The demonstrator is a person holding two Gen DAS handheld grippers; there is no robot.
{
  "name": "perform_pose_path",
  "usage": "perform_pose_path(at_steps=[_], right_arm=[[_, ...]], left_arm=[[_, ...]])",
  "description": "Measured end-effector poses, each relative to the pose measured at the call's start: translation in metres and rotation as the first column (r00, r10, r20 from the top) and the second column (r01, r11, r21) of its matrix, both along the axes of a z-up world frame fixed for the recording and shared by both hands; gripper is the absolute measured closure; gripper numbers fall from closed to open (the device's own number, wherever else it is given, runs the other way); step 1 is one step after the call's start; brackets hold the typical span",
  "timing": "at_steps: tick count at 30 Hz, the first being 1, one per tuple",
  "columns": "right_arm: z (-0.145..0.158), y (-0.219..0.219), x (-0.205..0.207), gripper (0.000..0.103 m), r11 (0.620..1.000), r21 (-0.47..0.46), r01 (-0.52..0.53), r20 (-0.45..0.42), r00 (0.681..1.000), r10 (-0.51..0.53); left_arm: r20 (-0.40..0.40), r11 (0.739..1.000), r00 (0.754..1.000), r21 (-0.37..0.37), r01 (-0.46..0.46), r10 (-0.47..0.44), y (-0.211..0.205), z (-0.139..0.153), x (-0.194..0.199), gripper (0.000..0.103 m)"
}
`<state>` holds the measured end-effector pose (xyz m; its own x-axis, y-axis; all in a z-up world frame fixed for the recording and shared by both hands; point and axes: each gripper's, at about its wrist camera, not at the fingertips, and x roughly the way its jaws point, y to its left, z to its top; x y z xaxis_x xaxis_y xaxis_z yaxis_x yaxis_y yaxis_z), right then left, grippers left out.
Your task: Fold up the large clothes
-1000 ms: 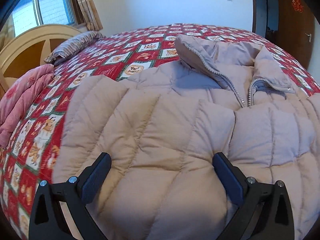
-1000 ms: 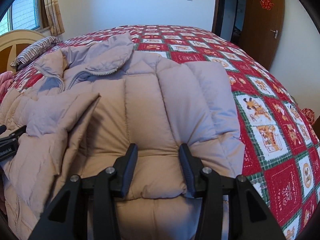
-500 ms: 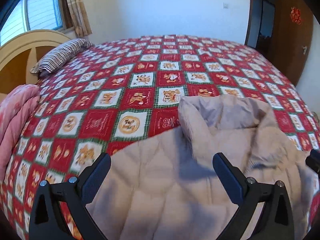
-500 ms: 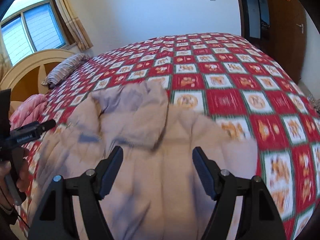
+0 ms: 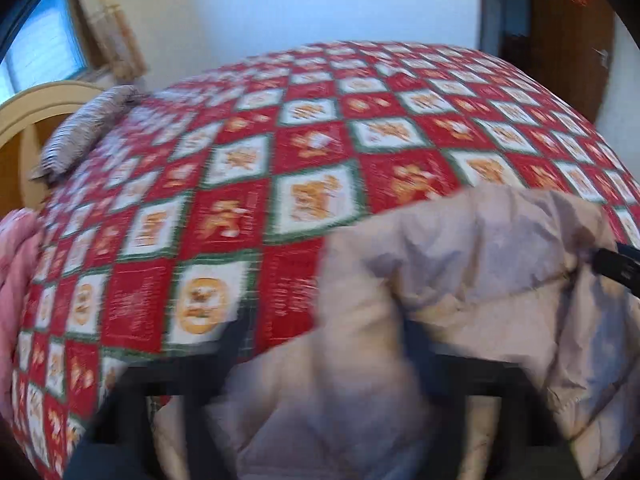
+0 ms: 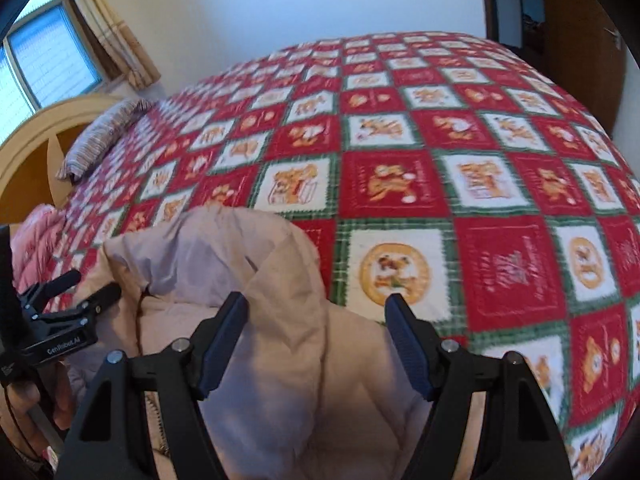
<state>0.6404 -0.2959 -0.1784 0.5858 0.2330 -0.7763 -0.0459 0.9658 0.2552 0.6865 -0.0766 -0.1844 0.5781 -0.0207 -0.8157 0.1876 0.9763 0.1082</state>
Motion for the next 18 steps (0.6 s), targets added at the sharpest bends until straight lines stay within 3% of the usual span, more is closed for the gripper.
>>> perform_pose_path(at_steps=[1, 2, 3, 5, 10, 15, 18], right_arm=[[-0.002, 0.004, 0.001, 0.044, 1.000, -0.014, -0.014, 0.000, 1.000, 0.014], [-0.003, 0.008, 0.001, 0.073, 0.999, -0.023, -0.041, -0.009, 0.999, 0.041], [-0.002, 0.011, 0.000, 0.088, 0.997, -0.035, -0.066, -0.011, 0.998, 0.066], [0.010, 0.016, -0.015, 0.093, 0.990, -0.112, -0.086, 0.056, 0.994, 0.093], [0.026, 0.009, -0.056, 0.096, 0.974, -0.200, -0.105, 0.144, 0.980, 0.136], [0.022, 0.007, -0.085, 0.099, 0.961, -0.248, -0.121, 0.167, 0.972, 0.165], [0.009, 0.011, -0.086, 0.099, 0.951, -0.281, -0.128, 0.132, 0.976, 0.170]], left_arm=[[-0.008, 1.000, 1.000, 0.007, 0.020, -0.020, -0.003, -0.001, -0.002, 0.089], [0.023, 0.999, 0.999, 0.035, 0.023, -0.024, -0.005, 0.003, -0.007, 0.090], [0.064, 0.998, 0.997, 0.054, 0.030, -0.034, -0.006, 0.008, -0.012, 0.091], [0.107, 0.997, 0.993, 0.055, 0.053, -0.059, -0.004, 0.020, -0.025, 0.093], [0.145, 0.998, 0.988, -0.027, 0.055, -0.050, 0.026, 0.037, -0.058, 0.097], [0.132, 0.999, 0.990, -0.012, 0.048, -0.046, 0.039, 0.019, -0.083, 0.098], [0.107, 0.999, 0.994, -0.009, 0.034, -0.033, 0.041, 0.001, -0.086, 0.098]])
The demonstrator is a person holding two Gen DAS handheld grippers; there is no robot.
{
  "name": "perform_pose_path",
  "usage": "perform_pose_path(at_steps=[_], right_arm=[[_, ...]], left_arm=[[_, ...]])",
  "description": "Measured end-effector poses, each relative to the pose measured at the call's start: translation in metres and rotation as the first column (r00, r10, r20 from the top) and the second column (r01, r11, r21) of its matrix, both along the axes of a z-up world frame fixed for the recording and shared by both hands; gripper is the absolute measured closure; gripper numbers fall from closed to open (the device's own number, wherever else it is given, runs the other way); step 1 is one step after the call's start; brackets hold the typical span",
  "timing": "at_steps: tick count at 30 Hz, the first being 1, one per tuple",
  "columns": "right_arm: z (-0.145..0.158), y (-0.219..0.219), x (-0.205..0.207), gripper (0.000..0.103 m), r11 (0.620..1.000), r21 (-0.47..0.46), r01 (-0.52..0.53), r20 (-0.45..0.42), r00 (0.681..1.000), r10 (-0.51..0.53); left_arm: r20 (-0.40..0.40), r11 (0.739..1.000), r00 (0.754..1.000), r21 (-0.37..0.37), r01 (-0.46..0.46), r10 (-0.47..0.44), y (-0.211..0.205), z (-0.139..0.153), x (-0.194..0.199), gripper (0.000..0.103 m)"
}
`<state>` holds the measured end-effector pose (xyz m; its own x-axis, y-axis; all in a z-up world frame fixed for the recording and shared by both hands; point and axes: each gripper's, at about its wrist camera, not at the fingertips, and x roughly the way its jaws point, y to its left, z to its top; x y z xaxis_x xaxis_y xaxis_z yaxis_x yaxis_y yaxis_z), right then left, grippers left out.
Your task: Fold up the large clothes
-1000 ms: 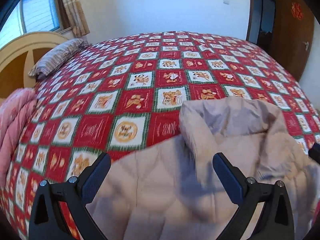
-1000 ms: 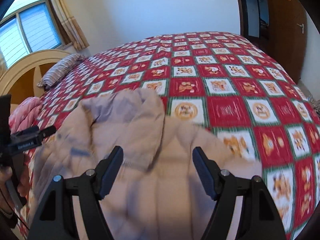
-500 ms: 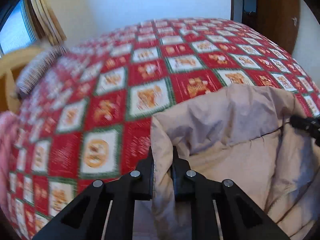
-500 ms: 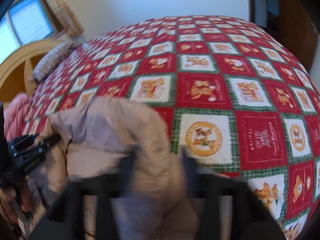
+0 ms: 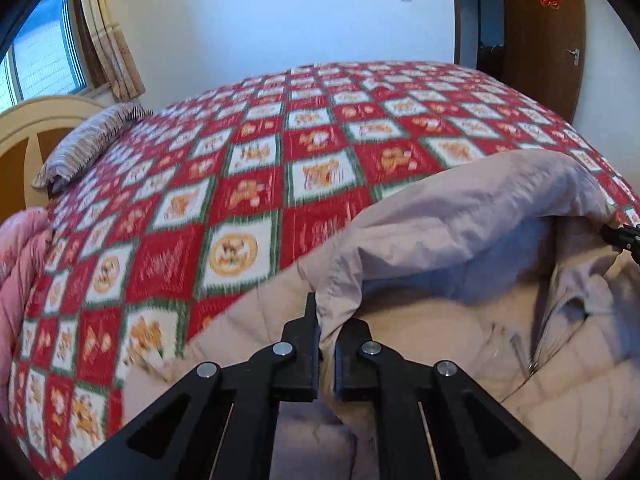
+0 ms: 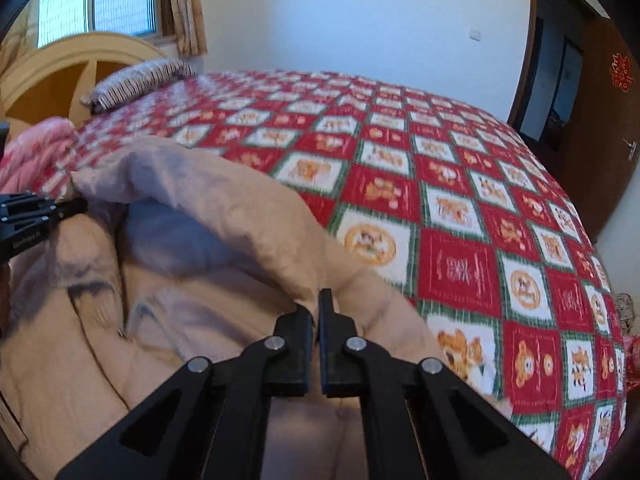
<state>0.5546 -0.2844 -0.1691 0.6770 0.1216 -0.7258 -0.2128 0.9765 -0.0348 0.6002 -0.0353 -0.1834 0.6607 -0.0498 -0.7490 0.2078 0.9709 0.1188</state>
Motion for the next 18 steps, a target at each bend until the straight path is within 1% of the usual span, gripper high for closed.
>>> perform_pose_path(at_steps=[3, 5, 7, 8, 10, 11, 13, 14, 15, 16, 17, 18], right_arm=[[-0.014, 0.001, 0.000, 0.099, 0.999, -0.045, 0.012, -0.019, 1.000, -0.013], [-0.026, -0.001, 0.002, 0.099, 0.997, -0.069, 0.030, -0.044, 0.998, -0.033], [-0.031, -0.002, 0.003, 0.099, 0.996, -0.079, 0.038, -0.046, 0.998, -0.042], [-0.031, -0.001, 0.002, 0.099, 0.995, -0.087, 0.041, -0.047, 0.998, -0.045], [-0.030, 0.000, 0.002, 0.099, 0.994, -0.104, 0.041, -0.048, 0.998, -0.046], [-0.028, 0.000, 0.002, 0.099, 0.993, -0.110, 0.040, -0.047, 0.998, -0.045], [-0.025, -0.001, 0.000, 0.099, 0.992, -0.115, 0.046, -0.036, 0.998, -0.050], [-0.025, -0.003, -0.001, 0.095, 0.992, -0.112, 0.049, -0.038, 0.998, -0.054], [-0.024, -0.005, -0.003, 0.093, 0.993, -0.104, 0.052, -0.042, 0.998, -0.056], [-0.022, -0.008, -0.005, 0.091, 0.994, -0.095, 0.052, -0.040, 0.998, -0.056], [-0.021, -0.009, -0.007, 0.085, 0.994, -0.095, 0.053, -0.040, 0.998, -0.057], [-0.020, -0.010, -0.009, 0.082, 0.994, -0.098, 0.054, -0.041, 0.997, -0.059]], left_arm=[[-0.031, 1.000, 0.999, 0.015, -0.010, 0.011, 0.000, -0.021, -0.001, 0.098], [-0.026, 0.999, 1.000, 0.041, -0.013, 0.015, -0.003, -0.029, -0.004, 0.098], [-0.009, 0.998, 1.000, 0.061, -0.012, 0.012, -0.005, -0.028, -0.006, 0.098], [-0.005, 0.998, 1.000, 0.061, -0.018, 0.018, -0.005, -0.024, -0.008, 0.098], [-0.002, 0.999, 1.000, 0.030, -0.021, 0.021, 0.000, -0.012, -0.011, 0.097], [0.003, 1.000, 1.000, 0.011, -0.026, 0.026, 0.003, -0.005, -0.013, 0.097], [0.034, 0.998, 0.999, -0.055, -0.028, 0.030, 0.013, 0.015, -0.021, 0.096], [0.054, 0.998, 0.998, -0.065, -0.026, 0.030, 0.016, 0.023, -0.025, 0.094], [0.069, 0.998, 0.997, -0.065, -0.024, 0.028, 0.017, 0.029, -0.029, 0.083], [0.092, 0.998, 0.995, -0.058, -0.029, 0.034, 0.018, 0.035, -0.033, 0.060], [0.125, 0.998, 0.991, -0.044, -0.048, 0.053, 0.020, 0.043, -0.038, 0.046], [0.170, 0.997, 0.982, -0.034, -0.072, 0.077, 0.022, 0.051, -0.042, 0.025]])
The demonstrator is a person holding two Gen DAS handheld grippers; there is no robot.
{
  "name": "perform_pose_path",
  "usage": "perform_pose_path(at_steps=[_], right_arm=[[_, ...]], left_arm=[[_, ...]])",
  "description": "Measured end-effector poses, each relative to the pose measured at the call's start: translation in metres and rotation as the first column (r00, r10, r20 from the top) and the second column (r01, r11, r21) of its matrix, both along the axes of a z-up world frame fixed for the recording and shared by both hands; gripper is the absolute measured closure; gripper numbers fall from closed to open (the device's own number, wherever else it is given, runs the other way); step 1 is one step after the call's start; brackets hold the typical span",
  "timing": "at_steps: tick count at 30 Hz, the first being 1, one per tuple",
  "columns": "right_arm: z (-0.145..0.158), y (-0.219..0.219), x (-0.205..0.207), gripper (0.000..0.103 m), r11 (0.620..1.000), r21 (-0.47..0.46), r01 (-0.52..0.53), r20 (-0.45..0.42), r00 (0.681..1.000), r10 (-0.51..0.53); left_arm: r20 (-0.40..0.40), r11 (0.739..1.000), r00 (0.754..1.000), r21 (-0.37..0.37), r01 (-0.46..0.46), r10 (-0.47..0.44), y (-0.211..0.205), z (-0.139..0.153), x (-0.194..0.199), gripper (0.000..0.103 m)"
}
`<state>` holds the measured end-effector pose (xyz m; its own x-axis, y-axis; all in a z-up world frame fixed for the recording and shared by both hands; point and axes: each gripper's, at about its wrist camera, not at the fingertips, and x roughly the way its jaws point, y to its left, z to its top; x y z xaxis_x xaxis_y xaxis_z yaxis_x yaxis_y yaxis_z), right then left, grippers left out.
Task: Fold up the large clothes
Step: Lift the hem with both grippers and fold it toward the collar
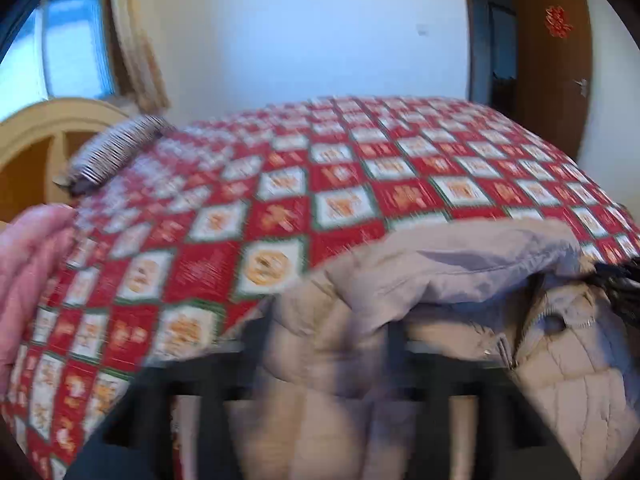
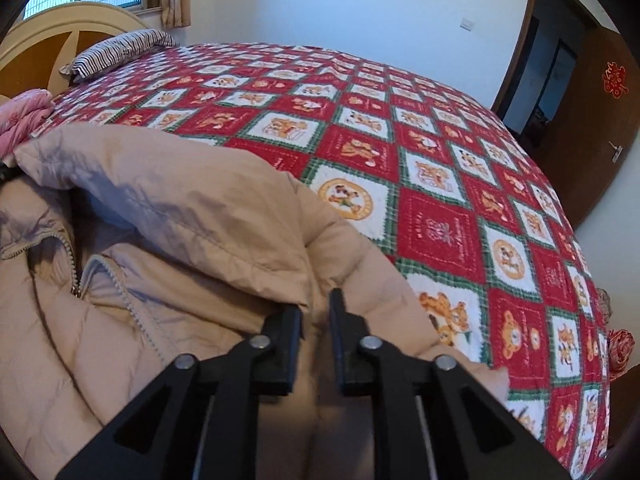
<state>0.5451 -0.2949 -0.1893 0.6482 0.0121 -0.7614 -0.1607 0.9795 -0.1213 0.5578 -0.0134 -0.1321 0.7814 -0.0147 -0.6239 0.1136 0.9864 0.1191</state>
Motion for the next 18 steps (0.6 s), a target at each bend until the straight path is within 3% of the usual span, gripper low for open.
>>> perform_pose_path(at_steps=[1, 3, 7, 10, 15, 18], right_arm=[[0.002, -0.003, -0.003, 0.079, 1.000, 0.006, -0.001, -0.005, 1.000, 0.001], [0.006, -0.008, -0.009, 0.066, 1.000, 0.017, -0.005, -0.006, 1.000, 0.005], [0.015, -0.020, -0.022, 0.062, 1.000, 0.007, -0.003, 0.005, 1.000, 0.003], [0.029, -0.030, -0.025, 0.061, 0.999, 0.021, 0.024, 0.036, 0.999, -0.025], [0.063, -0.033, -0.006, 0.059, 0.978, 0.180, 0.105, 0.091, 0.988, -0.123], [0.072, -0.015, 0.016, 0.059, 0.959, 0.262, 0.105, 0.098, 0.986, -0.135]], left_arm=[[0.034, 1.000, 0.999, 0.003, -0.016, 0.016, 0.001, 0.007, -0.003, 0.018], [0.072, 0.999, 0.997, -0.024, -0.025, 0.026, 0.005, 0.021, -0.002, 0.017], [0.049, 0.994, 0.996, -0.076, -0.074, 0.078, 0.011, 0.029, 0.019, 0.017], [0.035, 0.992, 0.993, -0.057, -0.114, 0.116, 0.003, 0.029, 0.045, 0.017], [-0.092, 0.982, 0.983, -0.086, -0.169, 0.162, -0.012, 0.008, 0.093, 0.017], [-0.158, 0.978, 0.977, -0.127, -0.164, 0.143, -0.021, -0.017, 0.096, 0.017]])
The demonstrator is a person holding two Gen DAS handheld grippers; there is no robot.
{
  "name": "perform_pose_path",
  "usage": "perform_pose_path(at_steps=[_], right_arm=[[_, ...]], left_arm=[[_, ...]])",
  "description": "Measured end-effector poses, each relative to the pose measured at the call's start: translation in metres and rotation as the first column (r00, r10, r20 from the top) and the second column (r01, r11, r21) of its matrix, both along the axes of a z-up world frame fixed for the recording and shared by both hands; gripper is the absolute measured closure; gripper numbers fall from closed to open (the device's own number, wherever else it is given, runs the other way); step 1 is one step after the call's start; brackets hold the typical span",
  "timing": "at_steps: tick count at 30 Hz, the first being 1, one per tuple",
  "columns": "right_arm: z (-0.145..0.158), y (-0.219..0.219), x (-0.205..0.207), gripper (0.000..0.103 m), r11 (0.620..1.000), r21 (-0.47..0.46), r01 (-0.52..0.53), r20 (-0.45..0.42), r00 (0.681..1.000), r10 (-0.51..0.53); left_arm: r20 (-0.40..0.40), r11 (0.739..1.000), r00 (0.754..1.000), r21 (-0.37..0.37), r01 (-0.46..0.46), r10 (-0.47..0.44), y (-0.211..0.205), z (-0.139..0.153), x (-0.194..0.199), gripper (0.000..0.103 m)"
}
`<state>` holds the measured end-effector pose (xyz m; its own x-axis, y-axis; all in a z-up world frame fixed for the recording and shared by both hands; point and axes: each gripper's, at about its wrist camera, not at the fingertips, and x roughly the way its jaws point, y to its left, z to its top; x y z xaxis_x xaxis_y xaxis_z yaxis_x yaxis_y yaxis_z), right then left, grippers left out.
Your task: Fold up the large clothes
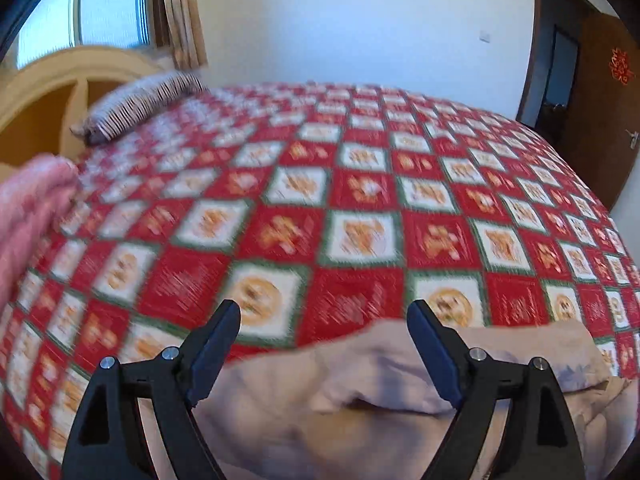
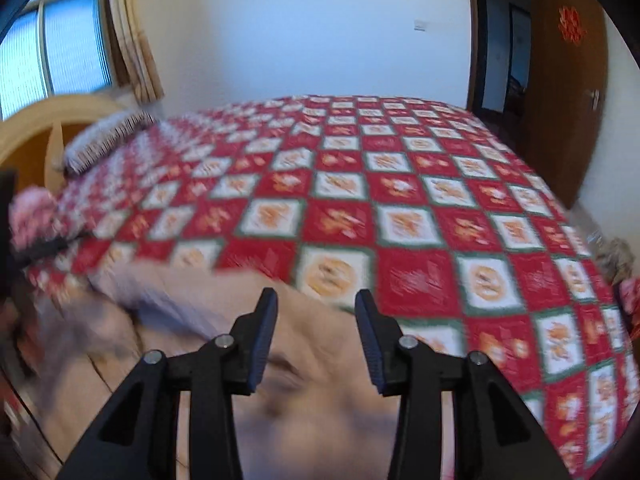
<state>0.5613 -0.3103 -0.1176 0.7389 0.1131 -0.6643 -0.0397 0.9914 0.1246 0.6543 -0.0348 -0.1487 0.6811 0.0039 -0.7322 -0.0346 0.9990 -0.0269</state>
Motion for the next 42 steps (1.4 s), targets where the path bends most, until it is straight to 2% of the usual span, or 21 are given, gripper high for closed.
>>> perform_pose_path(at_steps=[1, 2, 3, 5, 6, 8, 11, 14, 21, 29, 32, 34, 36, 38, 40, 42], right_arm=[[0.000, 0.009, 0.008, 0.059, 1.000, 0.028, -0.001, 0.004, 1.000, 0.001], [-0.001, 0.019, 0.015, 0.055, 0.999, 0.050, -0.005, 0.007, 1.000, 0.005], [-0.004, 0.027, 0.019, 0.048, 0.998, 0.065, -0.011, 0.009, 1.000, 0.010], [-0.018, 0.047, 0.031, 0.045, 0.997, 0.072, -0.042, -0.010, 0.999, 0.042], [-0.026, 0.053, 0.034, 0.046, 0.997, 0.060, -0.050, -0.029, 0.998, 0.052], [-0.047, 0.062, 0.039, 0.046, 0.998, 0.029, -0.060, -0.079, 0.995, 0.062], [-0.078, 0.064, 0.036, 0.054, 0.998, -0.008, -0.057, -0.125, 0.991, 0.056], [-0.091, 0.057, 0.031, 0.055, 0.999, -0.001, -0.046, -0.121, 0.992, 0.046], [-0.104, 0.063, 0.037, 0.055, 0.998, -0.055, -0.043, -0.149, 0.988, 0.035], [-0.109, 0.070, 0.036, 0.055, 0.993, -0.110, -0.039, -0.146, 0.989, 0.023], [-0.109, 0.073, 0.036, 0.055, 0.990, -0.134, -0.039, -0.146, 0.989, 0.019], [-0.106, 0.077, 0.036, 0.055, 0.987, -0.155, -0.048, -0.152, 0.988, 0.024], [-0.091, 0.072, 0.032, 0.055, 0.988, -0.142, -0.061, -0.150, 0.988, 0.039], [-0.066, 0.061, 0.016, 0.055, 0.996, -0.081, -0.024, -0.044, 0.999, 0.021], [-0.050, 0.054, 0.009, 0.055, 0.995, -0.095, 0.025, 0.028, 0.999, -0.023], [-0.047, 0.046, 0.010, 0.056, 0.995, -0.068, 0.070, 0.040, 0.997, -0.068]], left_arm=[[-0.016, 1.000, 0.999, -0.012, 0.028, -0.028, -0.006, -0.010, -0.002, 0.017], [-0.033, 0.998, 0.998, 0.007, 0.057, -0.056, -0.014, -0.019, -0.004, 0.017], [-0.043, 0.996, 0.996, 0.034, 0.077, -0.075, -0.020, -0.026, -0.008, 0.017], [-0.062, 0.988, 0.993, 0.109, 0.110, -0.104, -0.030, -0.045, -0.014, 0.017], [-0.075, 0.986, 0.991, 0.115, 0.118, -0.110, -0.030, -0.052, -0.015, 0.017], [-0.103, 0.989, 0.988, 0.077, 0.123, -0.115, -0.024, -0.061, -0.014, 0.017], [-0.101, 0.992, 0.988, 0.010, 0.122, -0.121, -0.015, -0.066, -0.013, 0.014], [-0.099, 0.993, 0.988, 0.000, 0.122, -0.121, -0.014, -0.073, -0.015, 0.012], [-0.100, 0.989, 0.988, 0.076, 0.125, -0.117, -0.027, -0.079, -0.015, 0.008], [-0.112, 0.989, 0.987, 0.079, 0.122, -0.113, -0.027, -0.083, -0.011, 0.006], [-0.105, 0.991, 0.990, 0.089, 0.104, -0.095, -0.025, -0.072, -0.013, 0.006], [-0.063, 0.996, 0.995, 0.042, 0.081, -0.079, -0.016, -0.054, -0.021, 0.006], [-0.015, 0.996, 0.997, -0.056, 0.072, -0.073, -0.004, -0.030, -0.029, 0.006], [0.012, 0.990, 0.997, -0.119, 0.080, -0.079, -0.003, -0.012, -0.029, 0.006], [0.029, 0.984, 0.996, -0.154, 0.091, -0.088, -0.010, -0.004, -0.027, 0.006], [0.003, 0.977, 0.993, -0.180, 0.115, -0.117, -0.027, -0.011, -0.021, 0.006]])
